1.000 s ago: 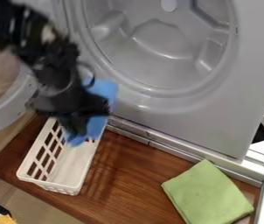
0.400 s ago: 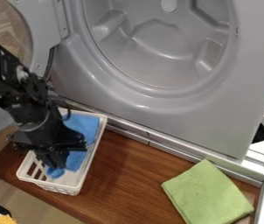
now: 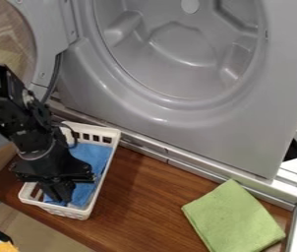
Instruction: Put the blue cloth inside the white basket.
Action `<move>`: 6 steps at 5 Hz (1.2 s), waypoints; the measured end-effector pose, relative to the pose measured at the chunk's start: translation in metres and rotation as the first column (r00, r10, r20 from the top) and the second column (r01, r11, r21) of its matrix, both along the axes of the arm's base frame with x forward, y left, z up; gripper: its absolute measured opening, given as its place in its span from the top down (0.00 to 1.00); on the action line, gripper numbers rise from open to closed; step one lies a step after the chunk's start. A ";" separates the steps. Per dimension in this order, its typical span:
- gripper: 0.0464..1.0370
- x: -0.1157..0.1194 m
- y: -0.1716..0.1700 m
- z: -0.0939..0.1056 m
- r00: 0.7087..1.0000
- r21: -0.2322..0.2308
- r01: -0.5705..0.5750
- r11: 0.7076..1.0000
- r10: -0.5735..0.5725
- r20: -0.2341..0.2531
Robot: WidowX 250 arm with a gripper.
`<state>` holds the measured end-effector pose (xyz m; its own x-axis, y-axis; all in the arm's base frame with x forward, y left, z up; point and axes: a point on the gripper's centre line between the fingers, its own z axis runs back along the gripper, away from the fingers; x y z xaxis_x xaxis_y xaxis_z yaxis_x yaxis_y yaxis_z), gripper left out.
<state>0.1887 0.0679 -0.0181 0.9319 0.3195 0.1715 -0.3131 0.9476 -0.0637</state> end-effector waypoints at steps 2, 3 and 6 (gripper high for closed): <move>0.74 0.005 0.005 -0.017 0.998 0.001 -0.018 1.000 0.018 -0.063; 0.44 0.006 0.000 -0.016 0.997 0.008 -0.013 1.000 0.014 -0.079; 0.03 0.013 -0.006 0.003 0.997 0.047 0.014 0.999 -0.010 -0.076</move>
